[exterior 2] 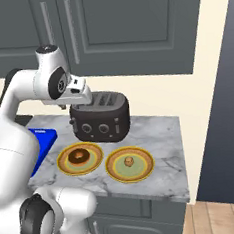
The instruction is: Move the dessert items from the plates to the tray.
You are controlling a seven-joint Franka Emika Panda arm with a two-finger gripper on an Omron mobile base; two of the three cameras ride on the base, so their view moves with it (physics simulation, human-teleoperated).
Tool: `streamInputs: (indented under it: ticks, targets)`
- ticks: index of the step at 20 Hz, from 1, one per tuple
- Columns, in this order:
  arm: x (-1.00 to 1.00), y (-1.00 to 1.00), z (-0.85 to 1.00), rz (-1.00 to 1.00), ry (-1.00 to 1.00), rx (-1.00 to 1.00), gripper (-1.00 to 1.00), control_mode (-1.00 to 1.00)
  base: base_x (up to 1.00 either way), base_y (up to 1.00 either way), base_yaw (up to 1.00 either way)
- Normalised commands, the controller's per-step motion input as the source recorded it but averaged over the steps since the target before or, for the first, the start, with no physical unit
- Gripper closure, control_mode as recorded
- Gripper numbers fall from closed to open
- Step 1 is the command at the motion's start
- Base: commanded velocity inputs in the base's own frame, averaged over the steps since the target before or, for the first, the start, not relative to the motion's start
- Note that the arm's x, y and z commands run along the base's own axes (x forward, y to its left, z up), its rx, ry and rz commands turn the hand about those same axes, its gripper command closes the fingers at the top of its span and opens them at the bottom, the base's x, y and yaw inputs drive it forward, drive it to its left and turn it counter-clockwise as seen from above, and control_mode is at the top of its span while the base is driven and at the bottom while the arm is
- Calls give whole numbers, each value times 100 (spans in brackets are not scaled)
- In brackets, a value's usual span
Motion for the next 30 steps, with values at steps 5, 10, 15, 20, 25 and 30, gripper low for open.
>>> streamInputs:
  ticks: [5, 10, 15, 20, 25, 30]
  targets:
    - [-4, 0, -4, 0, 0, -1, -100, -100, 0, 0, 0]
    - [-31, 1, -50, 0, 2, 11, -100, -100, 0, 0, 0]
    - [-31, 0, -78, 0, 5, 22, -100, -100, 0, 0, 0]
    - [-25, 0, -94, 0, 0, 4, -100, -100, 0, 0, 0]
    - [0, 0, -57, -2, 0, 0, -100, -100, 0, 0, 0]
    - [17, 0, -27, -4, -3, 0, -100, -100, 0, 0, 0]
